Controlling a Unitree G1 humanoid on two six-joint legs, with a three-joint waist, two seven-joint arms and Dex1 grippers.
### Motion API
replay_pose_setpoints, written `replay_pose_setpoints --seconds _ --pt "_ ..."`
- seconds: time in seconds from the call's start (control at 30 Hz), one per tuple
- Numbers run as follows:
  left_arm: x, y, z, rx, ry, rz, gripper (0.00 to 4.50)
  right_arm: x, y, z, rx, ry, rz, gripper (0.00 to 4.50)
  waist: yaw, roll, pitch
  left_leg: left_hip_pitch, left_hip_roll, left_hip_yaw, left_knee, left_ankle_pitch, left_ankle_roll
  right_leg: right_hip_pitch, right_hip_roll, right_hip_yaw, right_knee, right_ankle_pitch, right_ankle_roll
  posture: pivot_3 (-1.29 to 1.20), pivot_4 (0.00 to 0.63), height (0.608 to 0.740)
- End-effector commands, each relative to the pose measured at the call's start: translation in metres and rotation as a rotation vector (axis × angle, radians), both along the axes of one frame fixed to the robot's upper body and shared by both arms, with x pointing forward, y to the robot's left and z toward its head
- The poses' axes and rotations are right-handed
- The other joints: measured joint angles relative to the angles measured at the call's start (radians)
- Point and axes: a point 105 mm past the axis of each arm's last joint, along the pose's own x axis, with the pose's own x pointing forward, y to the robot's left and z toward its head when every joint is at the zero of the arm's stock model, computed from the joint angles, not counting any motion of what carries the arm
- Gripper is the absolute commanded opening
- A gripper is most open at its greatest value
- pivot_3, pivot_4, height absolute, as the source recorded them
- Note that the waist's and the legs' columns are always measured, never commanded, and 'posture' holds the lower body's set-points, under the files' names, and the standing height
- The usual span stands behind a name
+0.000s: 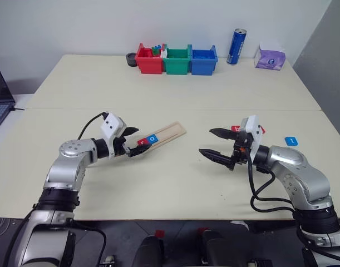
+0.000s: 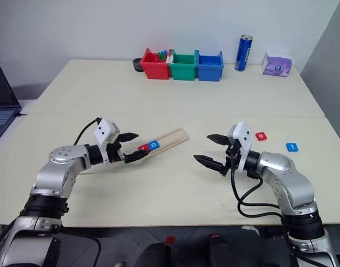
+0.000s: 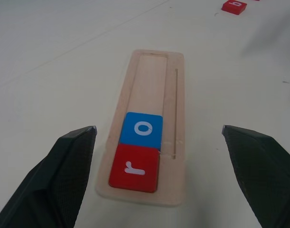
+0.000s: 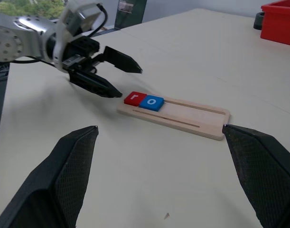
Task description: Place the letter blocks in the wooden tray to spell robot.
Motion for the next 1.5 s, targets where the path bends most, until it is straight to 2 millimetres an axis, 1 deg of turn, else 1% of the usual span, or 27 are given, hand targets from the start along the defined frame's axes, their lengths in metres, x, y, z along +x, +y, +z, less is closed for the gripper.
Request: replay_pose_setpoints --seconds 0.03,0.13,0.37,0.63,0.8,1.03,1.2,1.5 --pt "0.01 -0.003 0.001 0.042 -0.029 -0.047 4.5 -0.009 0.008 0.016 0.016 -0.045 0.058 4.46 0.0 0.0 0.0 0.0 0.0 0.0 0.0 0.0 0.0 0.0 0.0 0.0 0.0 0.0 0.0 0.0 0.15 0.74" --pt "0.017 -0.005 -0.003 0.059 -0.023 -0.065 4.5 -0.009 0.01 0.019 0.02 -0.05 0.061 4.46 0.0 0.0 0.0 0.0 0.0 0.0 0.0 0.0 0.0 0.0 0.0 -0.001 0.0 0.0 0.0 0.0 0.15 0.74" --pt "0.022 -0.004 -0.017 0.085 0.014 -0.091 4.5 -0.01 0.013 0.026 0.031 -0.06 0.062 4.46 -0.001 0.0 0.0 0.0 0.0 0.0 0.0 0.0 0.0 -0.001 0.0 -0.001 0.001 0.0 0.0 0.0 0.15 0.74" --pt "0.023 -0.008 -0.037 0.11 0.063 -0.111 4.5 -0.015 0.016 0.031 0.039 -0.059 0.068 4.46 0.0 0.0 0.0 -0.001 0.0 0.0 0.001 0.0 0.0 -0.001 0.0 -0.002 0.001 0.0 0.0 0.0 0.15 0.74" --pt "0.027 -0.014 -0.04 0.123 0.061 -0.12 4.5 -0.015 0.017 0.032 0.042 -0.057 0.068 4.46 0.004 0.0 0.0 -0.001 -0.001 -0.001 0.002 0.0 0.0 0.0 0.0 -0.002 0.002 0.0 0.0 0.0 0.15 0.74" --pt "0.028 -0.013 -0.043 0.127 0.071 -0.126 4.5 -0.016 0.017 0.032 0.045 -0.059 0.063 4.46 0.004 0.0 0.0 0.0 -0.001 -0.001 0.002 0.0 0.0 0.0 -0.001 -0.003 0.002 0.0 0.0 0.0 0.15 0.74" --pt "0.025 -0.011 -0.043 0.114 0.074 -0.142 3.41 -0.017 0.018 0.031 0.05 -0.059 0.06 4.5 0.002 0.0 0.0 0.0 -0.001 -0.001 0.002 0.0 0.0 0.0 0.0 -0.003 0.002 0.0 0.0 0.0 0.15 0.74" --pt "0.024 -0.012 -0.042 0.139 0.037 -0.165 3.4 -0.017 0.018 0.029 0.052 -0.056 0.055 4.5 0.001 0.0 0.0 0.0 -0.001 -0.001 0.002 0.0 0.0 0.0 0.0 -0.003 0.002 0.0 0.0 0.0 0.15 0.74"
